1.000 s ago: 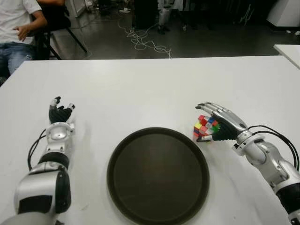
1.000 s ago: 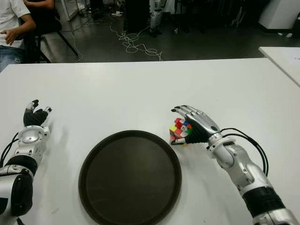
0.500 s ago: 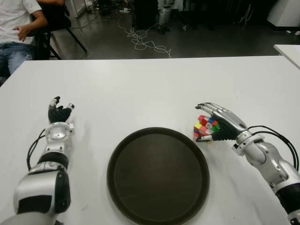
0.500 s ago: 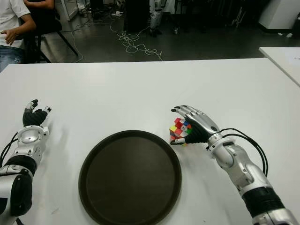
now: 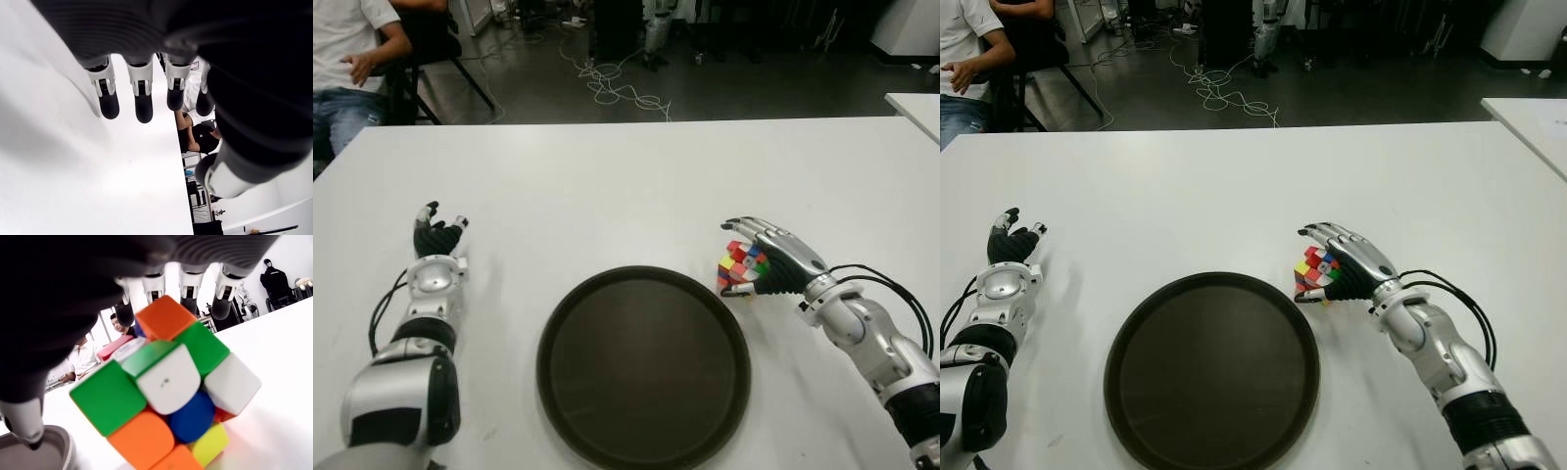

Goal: Pick up the Rubik's Cube and put it in the plate

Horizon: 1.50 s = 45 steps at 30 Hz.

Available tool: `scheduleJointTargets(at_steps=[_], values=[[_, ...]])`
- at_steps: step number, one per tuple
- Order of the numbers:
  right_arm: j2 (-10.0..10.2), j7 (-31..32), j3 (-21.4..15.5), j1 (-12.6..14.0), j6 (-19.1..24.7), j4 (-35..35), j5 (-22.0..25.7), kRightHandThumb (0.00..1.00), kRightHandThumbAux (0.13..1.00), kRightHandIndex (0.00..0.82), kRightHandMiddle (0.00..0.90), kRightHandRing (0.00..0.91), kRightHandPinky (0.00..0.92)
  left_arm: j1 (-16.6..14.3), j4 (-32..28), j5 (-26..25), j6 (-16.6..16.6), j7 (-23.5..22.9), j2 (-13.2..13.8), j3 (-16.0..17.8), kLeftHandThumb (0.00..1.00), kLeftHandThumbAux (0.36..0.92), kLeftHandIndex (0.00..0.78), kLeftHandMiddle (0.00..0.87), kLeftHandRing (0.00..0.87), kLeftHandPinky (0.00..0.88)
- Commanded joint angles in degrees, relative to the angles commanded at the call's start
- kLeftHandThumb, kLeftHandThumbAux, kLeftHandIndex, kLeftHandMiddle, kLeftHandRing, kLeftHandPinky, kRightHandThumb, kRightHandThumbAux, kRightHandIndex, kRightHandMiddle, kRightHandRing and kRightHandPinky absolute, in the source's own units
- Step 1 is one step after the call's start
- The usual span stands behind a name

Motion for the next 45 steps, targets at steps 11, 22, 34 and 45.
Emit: scheduleJointTargets(at_steps=[11,22,34,45], values=[[1.2,-1.1,0.9,-0.6,1.4,1.7,-0.6,0.000,0.535,0.000,0.000,0.000,0.000,0.1,-0.1,-0.4,-0.3,-1.0,0.0,0.4,0.051,0.732,0.030,0.021,0.052,0.088],[1.1,-1.8,1.7,-1.2,0.7,2.9,-0.4,0.000,0.553,0.000,0.000,0.000,0.000,0.1,-0.1,-0.3,-0.1,-1.0,0.0,0.6,0.059,0.736,0.038,0.030,0.059,0.090],[1.2,-2.0,1.9,-1.5,1.0,3.6,-0.7,0.000,0.533,0.000,0.000,0.000,0.000,0.2,-0.2,-0.6,-0.5,-1.4,0.0,0.8,0.093,0.736,0.055,0.044,0.066,0.093],[1.4,-2.3,2.0,-1.7,1.0,4.1,-0.5,0.000,0.531,0.000,0.000,0.000,0.000,0.2,-0.2,-0.7,-0.4,-1.5,0.0,0.9,0.079,0.734,0.044,0.046,0.071,0.097]])
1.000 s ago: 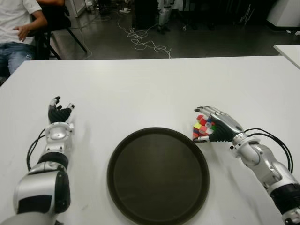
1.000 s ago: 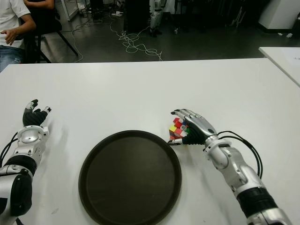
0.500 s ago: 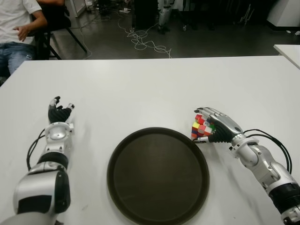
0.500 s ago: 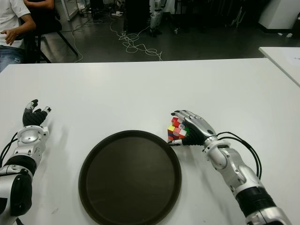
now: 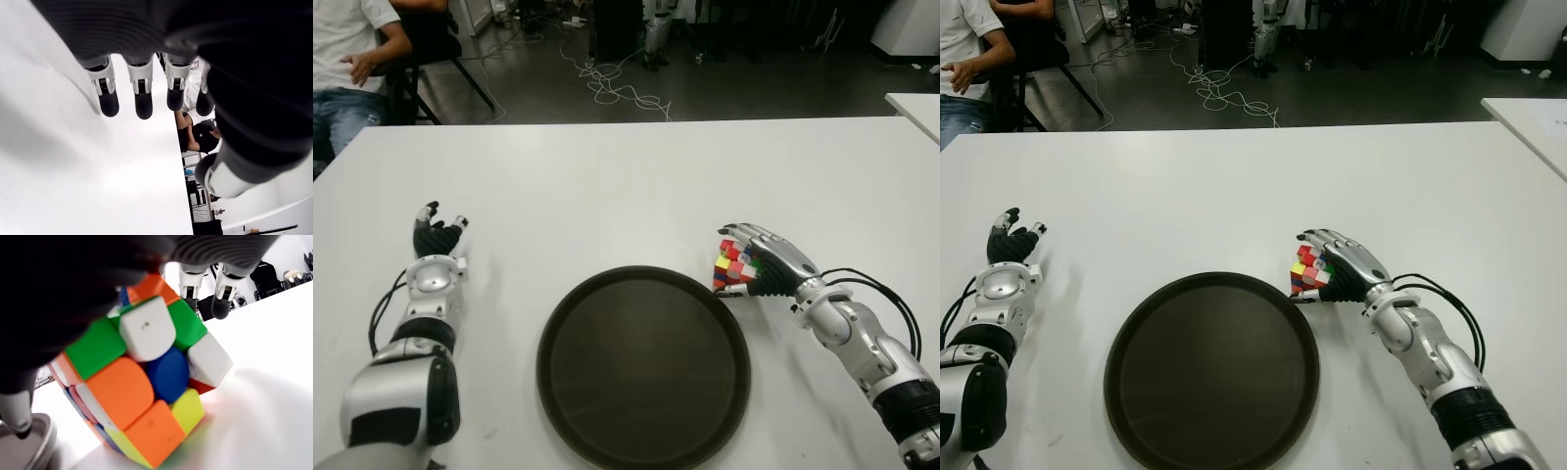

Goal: Pick up the Rubik's Cube and put it in the plate

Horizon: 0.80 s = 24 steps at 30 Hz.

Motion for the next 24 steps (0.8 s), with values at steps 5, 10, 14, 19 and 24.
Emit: scheduleJointTargets(at_steps=[5,10,14,19,24], values=[[0.2,0.0,-0.1,0.0,0.1,0.0,0.2,0.000,0.529,0.000,0.000,0.000,0.000,0.0,0.0,0.2,0.1,0.3,0.1,-0.2,0.078,0.732,0.040,0.047,0.074,0.103],[-0.1,0.4,-0.1,-0.3,0.6,0.1,-0.1,0.000,0.514,0.000,0.000,0.000,0.000,0.0,0.0,0.3,0.3,0.3,0.1,-0.3,0.079,0.730,0.036,0.044,0.070,0.098],[0.1,0.5,-0.2,-0.2,1.1,-0.2,0.1,0.000,0.504,0.000,0.000,0.000,0.000,0.0,0.0,0.2,0.2,0.3,0.1,-0.2,0.084,0.732,0.038,0.043,0.066,0.092],[0.4,-0.4,-0.7,0.0,0.7,-0.2,0.6,0.000,0.520,0.000,0.000,0.000,0.006,0.0,0.0,0.2,0.2,0.4,0.1,-0.2,0.088,0.733,0.041,0.043,0.069,0.101],[1.3,-3.3,-1.7,0.1,-0.4,0.5,1.4,0.000,0.600,0.022,0.043,0.076,0.160,0.0,0.1,0.1,0.2,0.2,0.1,-0.2,0.070,0.734,0.042,0.033,0.067,0.106]])
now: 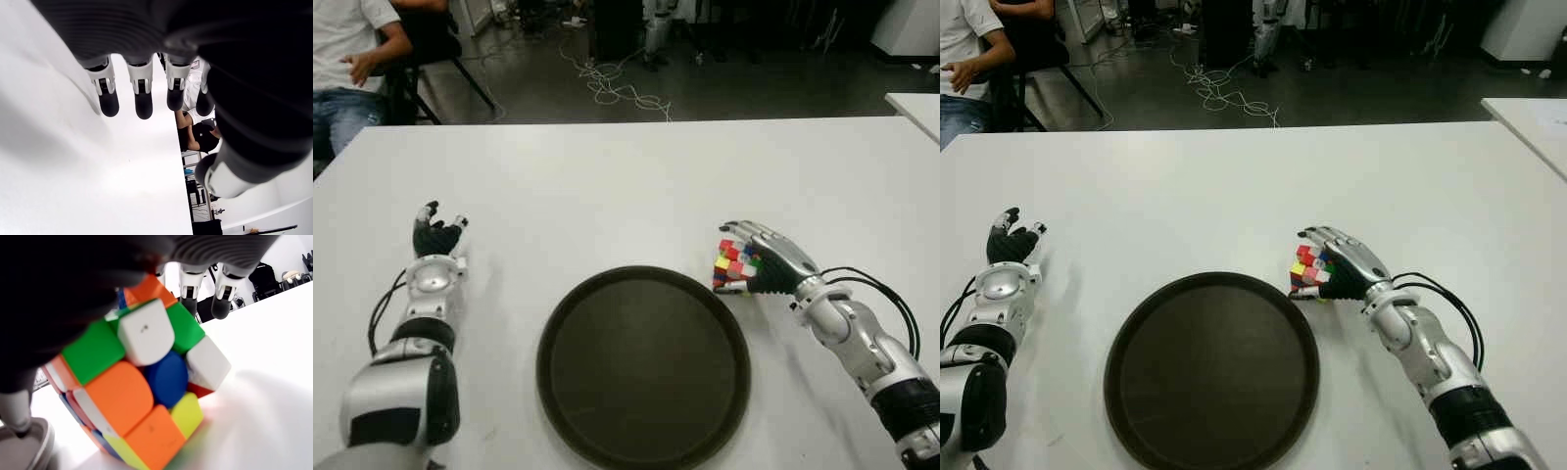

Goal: Pick up the Rubik's Cube and put it in the plate

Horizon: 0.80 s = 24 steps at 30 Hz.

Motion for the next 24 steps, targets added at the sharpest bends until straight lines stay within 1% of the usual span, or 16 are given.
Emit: scheduleJointTargets(at_steps=[1,2,4,5,6,7,8,9,10,11,12,13,14,17,20,24], values=[[0.2,-0.6,-0.3,0.0,-0.2,0.1,0.3,0.000,0.632,0.037,0.071,0.119,0.214,0.0,0.0,0.0,0.0,-0.1,0.0,0.0,0.068,0.735,0.042,0.031,0.066,0.105],[0.3,-1.0,-0.5,0.0,-0.3,0.2,0.4,0.000,0.679,0.070,0.121,0.173,0.268,0.0,0.0,0.0,0.0,-0.1,0.0,0.0,0.066,0.734,0.041,0.030,0.066,0.103],[0.5,-1.7,-0.9,0.2,-0.5,0.2,0.8,0.000,0.719,0.098,0.165,0.220,0.316,0.0,0.0,0.0,0.0,-0.1,0.0,0.0,0.065,0.733,0.039,0.030,0.065,0.102],[0.9,-2.2,-1.3,0.4,-0.6,0.1,1.2,0.020,0.729,0.123,0.190,0.243,0.333,0.0,0.0,0.0,-0.1,-0.2,0.1,-0.1,0.064,0.733,0.039,0.030,0.064,0.100],[1.2,-2.6,-1.5,0.5,-0.6,0.1,1.5,0.082,0.740,0.185,0.251,0.300,0.378,0.0,0.0,0.1,-0.1,-0.2,0.1,-0.1,0.066,0.736,0.042,0.032,0.065,0.099],[1.4,-2.9,-1.7,0.5,-0.6,0.2,1.7,0.123,0.746,0.224,0.290,0.336,0.407,0.0,0.0,0.1,-0.1,-0.2,0.1,-0.1,0.067,0.737,0.044,0.033,0.065,0.099],[1.7,-3.2,-1.9,0.6,-0.5,0.1,2.0,0.138,0.748,0.238,0.304,0.349,0.417,0.0,0.0,0.2,-0.1,-0.1,0.1,-0.2,0.068,0.738,0.044,0.034,0.066,0.098],[2.3,-3.5,-2.4,0.7,-0.1,0.0,2.7,0.331,0.742,0.301,0.345,0.386,0.448,0.1,0.0,0.3,-0.1,0.0,0.1,-0.3,0.070,0.739,0.046,0.036,0.067,0.099],[2.7,-3.8,-2.8,0.9,0.2,-0.1,3.1,0.459,0.735,0.345,0.406,0.446,0.502,0.1,0.0,0.3,-0.2,0.0,0.2,-0.3,0.073,0.735,0.044,0.037,0.068,0.100],[3.1,-4.0,-3.2,1.0,0.5,-0.2,3.6,0.504,0.733,0.360,0.427,0.468,0.522,0.1,0.0,0.4,-0.2,0.1,0.1,-0.4,0.075,0.734,0.043,0.037,0.069,0.101],[3.3,-4.1,-3.4,1.0,0.7,-0.3,3.8,0.569,0.730,0.384,0.481,0.522,0.578,0.1,0.0,0.4,-0.2,0.1,0.1,-0.4,0.078,0.732,0.039,0.040,0.069,0.100],[3.4,-4.1,-3.4,1.0,0.8,-0.4,3.9,0.611,0.727,0.398,0.516,0.558,0.614,0.1,0.0,0.4,-0.2,0.1,0.1,-0.4,0.080,0.731,0.037,0.042,0.070,0.099],[3.5,-4.3,-3.6,1.1,1.0,-0.5,4.0,0.638,0.726,0.409,0.563,0.605,0.661,0.1,0.0,0.4,-0.1,0.1,0.2,-0.4,0.082,0.729,0.035,0.044,0.069,0.097],[4.1,-5.7,-4.2,1.2,0.8,-0.5,4.3,0.669,0.724,0.421,0.638,0.677,0.728,0.1,0.0,0.4,0.0,0.2,0.2,-0.5,0.087,0.727,0.031,0.046,0.069,0.095],[4.8,-7.6,-4.9,1.3,-0.1,0.0,4.6,0.677,0.723,0.427,0.706,0.740,0.772,0.1,0.1,0.4,0.2,0.2,0.2,-0.5,0.092,0.723,0.030,0.039,0.063,0.092],[5.5,-9.2,-5.6,1.4,-1.7,0.6,5.7,0.681,0.723,0.430,0.752,0.781,0.796,0.0,0.1,0.5,0.3,0.3,0.3,-0.6,0.086,0.717,0.029,0.030,0.056,0.087]])
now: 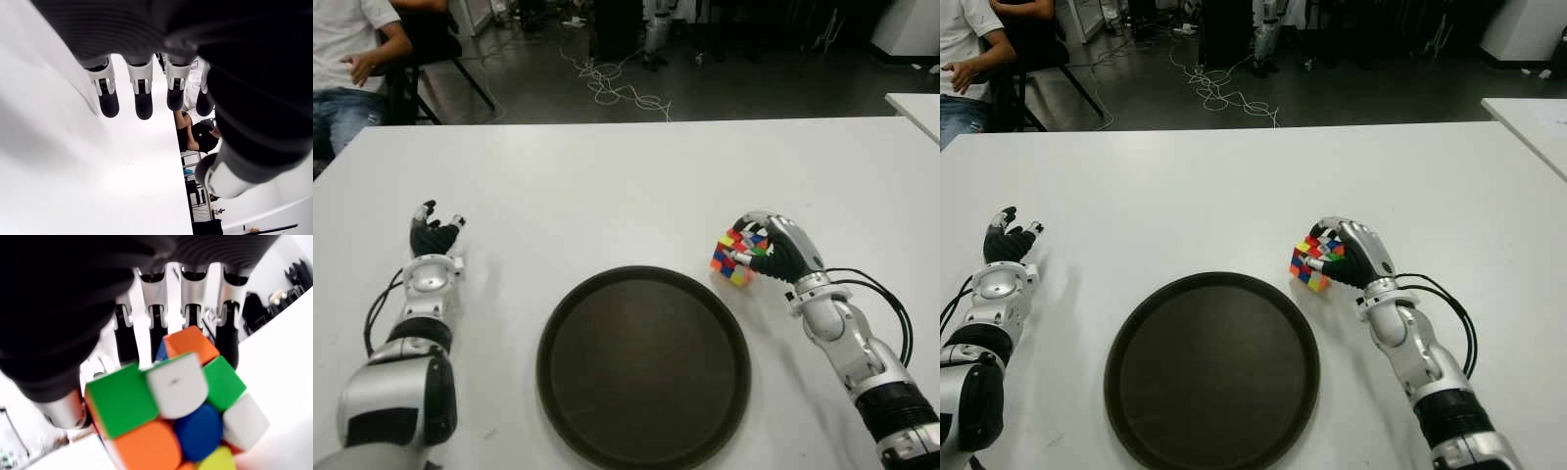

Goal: Pick up the Rubik's Cube and put it in the plate

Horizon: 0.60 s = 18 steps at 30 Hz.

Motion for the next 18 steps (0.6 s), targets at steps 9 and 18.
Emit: scheduleJointTargets(at_steps=[9,18], values=[[0.4,-1.1,-0.9,0.1,-1.5,0.6,0.8,0.688,0.721,0.437,0.799,0.822,0.821,0.0,0.0,-0.4,-0.2,-0.4,0.0,0.4,0.063,0.727,0.027,0.013,0.046,0.091],[0.8,-1.1,-1.7,-0.1,-2.2,0.9,2.0,0.691,0.721,0.437,0.800,0.822,0.814,-0.1,0.0,-0.6,0.0,-0.5,0.0,0.6,0.084,0.734,0.035,0.032,0.061,0.098]])
